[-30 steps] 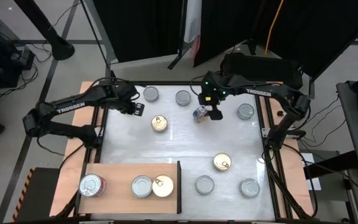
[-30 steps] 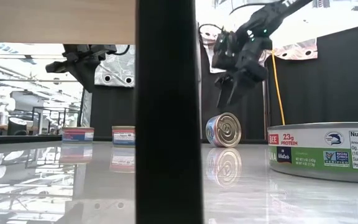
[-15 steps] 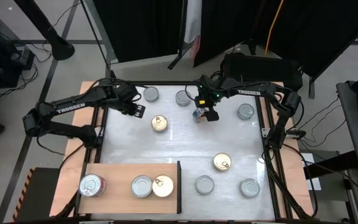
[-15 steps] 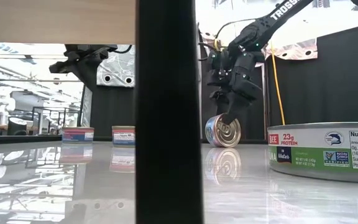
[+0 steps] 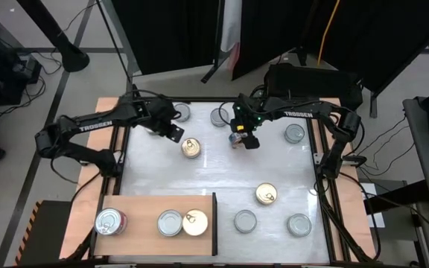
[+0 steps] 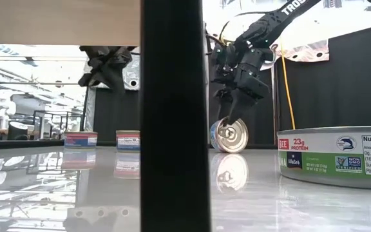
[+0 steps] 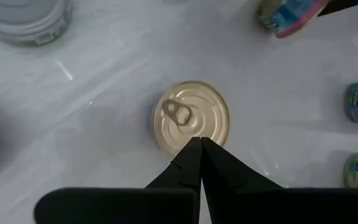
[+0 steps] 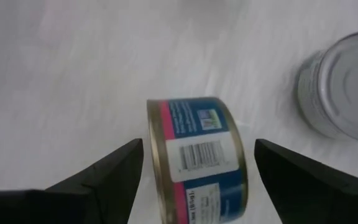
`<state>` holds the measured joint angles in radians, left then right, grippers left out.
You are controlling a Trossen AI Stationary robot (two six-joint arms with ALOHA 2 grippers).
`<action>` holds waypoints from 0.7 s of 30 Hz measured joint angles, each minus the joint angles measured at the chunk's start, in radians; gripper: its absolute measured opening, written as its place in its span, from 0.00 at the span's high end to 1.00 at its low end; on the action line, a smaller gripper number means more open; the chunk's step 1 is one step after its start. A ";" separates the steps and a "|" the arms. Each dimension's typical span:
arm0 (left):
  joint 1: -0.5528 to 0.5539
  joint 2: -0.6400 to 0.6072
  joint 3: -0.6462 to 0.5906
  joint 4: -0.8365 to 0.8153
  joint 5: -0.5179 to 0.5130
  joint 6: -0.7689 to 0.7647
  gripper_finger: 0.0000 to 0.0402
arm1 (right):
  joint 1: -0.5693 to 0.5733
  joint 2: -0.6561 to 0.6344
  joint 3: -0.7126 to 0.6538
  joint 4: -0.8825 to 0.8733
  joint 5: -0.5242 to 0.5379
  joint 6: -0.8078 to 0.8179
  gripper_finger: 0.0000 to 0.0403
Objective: Stack canned seafood by type on shelf
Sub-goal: Stack the blue pink tuna can on top of the other blue pink tuna can on the shelf
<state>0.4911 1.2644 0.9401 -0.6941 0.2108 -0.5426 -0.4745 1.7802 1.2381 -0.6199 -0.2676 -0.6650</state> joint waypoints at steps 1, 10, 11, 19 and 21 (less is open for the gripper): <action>0.000 0.010 0.000 0.007 0.000 0.000 0.97 | 0.000 0.000 0.000 0.004 0.000 -0.001 0.26; -0.001 0.045 0.000 0.078 -0.019 -0.002 0.97 | -0.001 0.008 0.000 -0.005 0.008 -0.003 0.35; -0.001 0.043 0.000 0.085 -0.019 -0.009 0.97 | -0.001 0.009 0.000 -0.007 0.008 -0.002 0.39; -0.001 0.028 0.000 0.105 -0.021 -0.027 0.97 | 0.004 0.024 0.005 -0.008 0.005 0.006 0.58; -0.001 0.028 0.000 0.102 -0.021 -0.028 0.97 | 0.006 0.024 0.005 -0.006 0.003 0.039 0.58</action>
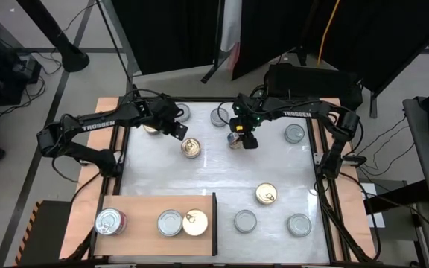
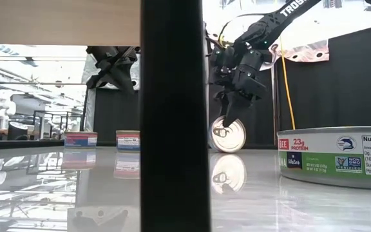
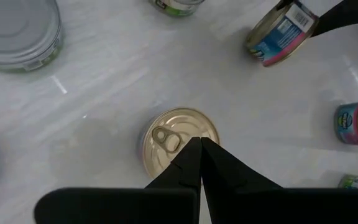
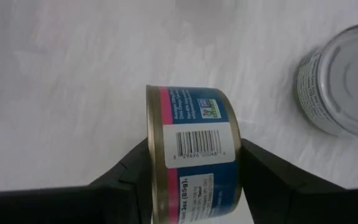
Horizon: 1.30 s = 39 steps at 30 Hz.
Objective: Stack canned seafood by type on shelf
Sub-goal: Stack the blue pink tuna can on top of the other blue pink tuna can on the shelf
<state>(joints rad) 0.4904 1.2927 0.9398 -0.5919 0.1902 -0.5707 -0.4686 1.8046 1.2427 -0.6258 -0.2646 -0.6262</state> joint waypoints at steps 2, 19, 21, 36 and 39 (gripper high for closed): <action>0.000 0.000 0.000 -0.001 0.000 -0.001 0.97 | 0.003 -0.002 -0.001 0.003 0.001 0.049 0.58; 0.038 -0.005 0.096 -0.159 -0.015 -0.018 0.97 | 0.187 -0.394 0.057 0.064 -0.309 1.128 0.57; 0.054 -0.005 0.108 -0.158 -0.015 -0.017 0.97 | 0.265 -0.420 0.057 0.165 -0.284 1.282 0.57; 0.112 -0.015 0.187 -0.159 0.006 0.084 0.97 | 0.725 -0.268 0.057 0.775 0.233 1.933 0.56; 0.112 -0.015 0.203 -0.160 0.008 0.088 0.97 | 0.768 -0.186 0.057 0.930 0.270 1.997 0.56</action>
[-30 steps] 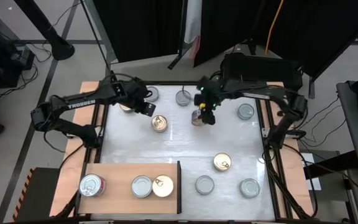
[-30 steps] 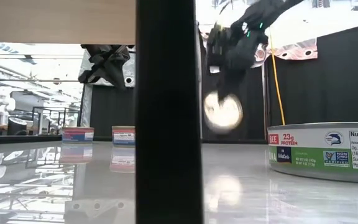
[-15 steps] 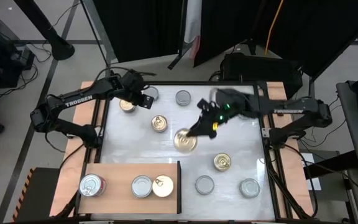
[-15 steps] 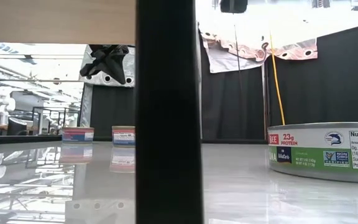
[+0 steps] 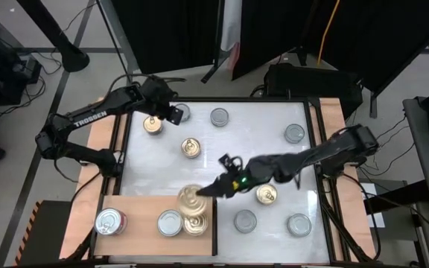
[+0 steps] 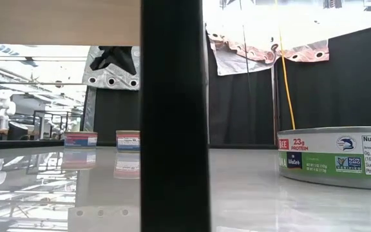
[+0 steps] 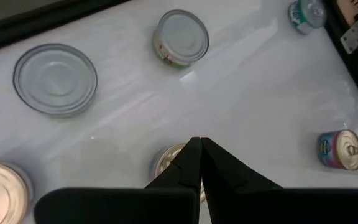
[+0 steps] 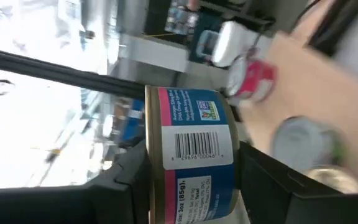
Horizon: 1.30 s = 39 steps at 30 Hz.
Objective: Stack canned seafood by type on shelf
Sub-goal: Stack the blue pink tuna can on top of the other blue pink tuna can on the shelf
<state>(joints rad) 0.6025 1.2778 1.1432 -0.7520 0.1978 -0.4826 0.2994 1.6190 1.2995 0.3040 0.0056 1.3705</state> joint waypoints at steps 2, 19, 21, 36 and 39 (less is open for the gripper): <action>0.000 0.000 0.013 -0.004 0.000 0.001 0.97 | 0.023 0.049 0.000 0.089 0.014 0.029 0.57; 0.000 -0.003 0.057 -0.120 0.000 0.106 0.97 | 0.057 0.137 0.000 0.048 0.019 0.187 0.56; 0.000 -0.003 0.057 -0.124 -0.001 0.106 0.97 | 0.060 0.137 0.000 0.023 0.017 0.193 0.56; 0.000 -0.003 0.057 -0.122 -0.026 0.104 0.97 | 0.086 0.137 0.000 -0.136 -0.005 0.180 0.55; 0.000 -0.003 0.057 -0.122 -0.027 0.104 0.97 | 0.087 0.137 0.000 -0.152 -0.005 0.183 0.55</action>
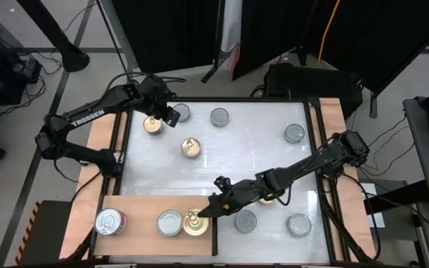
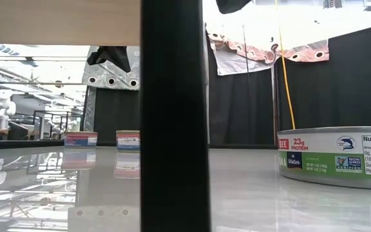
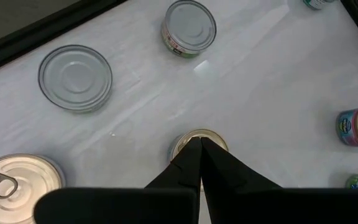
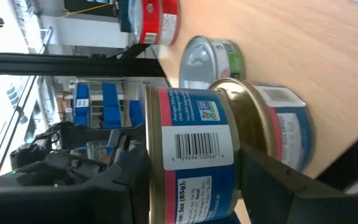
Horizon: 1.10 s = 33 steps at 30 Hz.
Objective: Stack canned seafood by type on shelf
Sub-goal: Stack the blue pink tuna can on top of the other blue pink tuna can on the shelf
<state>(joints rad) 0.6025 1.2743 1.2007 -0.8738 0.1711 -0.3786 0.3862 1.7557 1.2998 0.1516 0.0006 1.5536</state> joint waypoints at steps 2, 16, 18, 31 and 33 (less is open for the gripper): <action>0.000 0.000 0.000 0.000 0.000 0.000 0.97 | 0.000 0.000 0.000 -0.026 0.000 0.024 0.54; 0.000 0.000 0.000 0.000 -0.001 -0.004 0.97 | 0.000 -0.002 0.002 -0.020 -0.008 0.085 0.15; 0.000 0.000 0.000 0.000 -0.001 -0.004 0.97 | 0.000 -0.002 0.002 -0.019 -0.013 0.098 0.11; -0.001 0.000 -0.001 0.001 0.000 -0.005 0.97 | 0.000 -0.044 0.016 -0.156 -0.025 0.108 0.12; -0.007 0.000 -0.001 0.001 0.023 -0.005 0.97 | 0.000 -0.047 0.046 -0.210 -0.028 0.087 0.12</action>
<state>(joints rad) 0.5954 1.2743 1.1995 -0.8730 0.1939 -0.3832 0.3862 1.7088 1.3458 -0.0582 -0.0270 1.6407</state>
